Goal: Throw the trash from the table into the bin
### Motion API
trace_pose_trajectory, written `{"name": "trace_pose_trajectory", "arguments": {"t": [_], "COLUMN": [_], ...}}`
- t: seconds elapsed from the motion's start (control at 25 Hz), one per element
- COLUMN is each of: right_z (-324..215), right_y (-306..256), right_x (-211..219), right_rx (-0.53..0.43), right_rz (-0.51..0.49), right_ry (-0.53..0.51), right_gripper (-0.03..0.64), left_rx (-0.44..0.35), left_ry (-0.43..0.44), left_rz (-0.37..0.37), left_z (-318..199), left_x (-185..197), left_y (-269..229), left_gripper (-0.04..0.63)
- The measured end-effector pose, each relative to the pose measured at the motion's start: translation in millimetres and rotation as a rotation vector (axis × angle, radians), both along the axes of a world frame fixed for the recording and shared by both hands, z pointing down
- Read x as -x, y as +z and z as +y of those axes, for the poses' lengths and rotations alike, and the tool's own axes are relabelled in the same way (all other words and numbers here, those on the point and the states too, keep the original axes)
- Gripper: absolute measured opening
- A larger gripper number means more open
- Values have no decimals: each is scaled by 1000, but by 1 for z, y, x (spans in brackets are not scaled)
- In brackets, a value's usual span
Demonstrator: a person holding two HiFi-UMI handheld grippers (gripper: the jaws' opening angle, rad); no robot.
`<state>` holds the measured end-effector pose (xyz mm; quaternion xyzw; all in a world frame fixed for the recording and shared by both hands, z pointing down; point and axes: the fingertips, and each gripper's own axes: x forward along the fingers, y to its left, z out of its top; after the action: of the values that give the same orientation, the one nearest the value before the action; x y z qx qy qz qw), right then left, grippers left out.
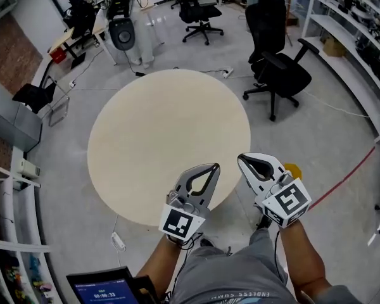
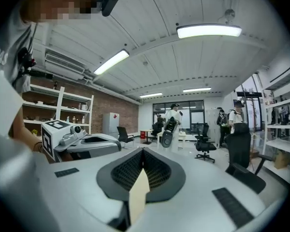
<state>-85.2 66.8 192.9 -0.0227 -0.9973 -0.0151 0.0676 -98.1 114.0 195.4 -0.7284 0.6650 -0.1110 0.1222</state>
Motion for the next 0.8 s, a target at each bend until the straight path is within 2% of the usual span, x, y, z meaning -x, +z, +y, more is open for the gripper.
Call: {"name": "trace_pose_trajectory", "arguments": {"t": [0.2, 0.44, 0.8], "right_z": [68, 127, 209], "right_y": [-42, -83, -96], "right_x": [34, 70, 92], "right_rx": [-19, -21, -43], "right_rz": [-48, -85, -70], "right_ry": [-143, -259, -436], "right_gripper": [8, 8, 8], "left_rx": [-64, -107, -116], "left_ry": [-99, -186, -284], "left_rz": [5, 6, -38], "left_z": [63, 119, 180], "left_x": [35, 68, 82], "left_y": [-41, -73, -93], "left_gripper": [34, 34, 34]}}
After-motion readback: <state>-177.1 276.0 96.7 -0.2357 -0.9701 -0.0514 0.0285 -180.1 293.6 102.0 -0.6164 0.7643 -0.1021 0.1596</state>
